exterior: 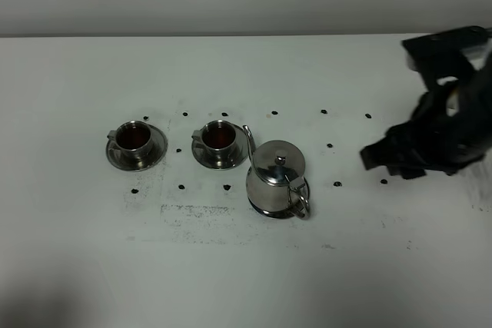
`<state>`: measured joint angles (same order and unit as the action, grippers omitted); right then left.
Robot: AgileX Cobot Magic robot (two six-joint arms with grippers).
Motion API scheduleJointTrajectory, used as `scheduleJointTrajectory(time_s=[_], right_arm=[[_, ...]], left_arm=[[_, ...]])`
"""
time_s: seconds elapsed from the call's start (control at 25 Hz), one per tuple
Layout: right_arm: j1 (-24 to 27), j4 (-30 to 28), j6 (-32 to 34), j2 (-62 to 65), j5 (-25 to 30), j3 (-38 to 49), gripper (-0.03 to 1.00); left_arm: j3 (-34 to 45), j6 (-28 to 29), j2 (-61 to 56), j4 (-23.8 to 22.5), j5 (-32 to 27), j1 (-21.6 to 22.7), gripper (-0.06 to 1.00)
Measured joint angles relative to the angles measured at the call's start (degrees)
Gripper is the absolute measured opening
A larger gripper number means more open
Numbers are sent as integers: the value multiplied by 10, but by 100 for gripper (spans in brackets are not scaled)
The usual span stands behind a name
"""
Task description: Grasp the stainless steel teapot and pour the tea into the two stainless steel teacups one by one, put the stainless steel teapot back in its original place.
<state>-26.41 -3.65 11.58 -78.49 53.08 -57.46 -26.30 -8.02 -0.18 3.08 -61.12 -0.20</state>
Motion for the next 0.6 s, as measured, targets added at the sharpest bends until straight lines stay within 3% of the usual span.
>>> scheduleJointTrajectory(time_s=[0.32,0.6], right_arm=[[112,-23,10,265,18,127,44],[188,-36,13,449,125,181,44]], left_arm=[[0,0,0,0,0,0,66],[0,0,0,0,0,0,66]])
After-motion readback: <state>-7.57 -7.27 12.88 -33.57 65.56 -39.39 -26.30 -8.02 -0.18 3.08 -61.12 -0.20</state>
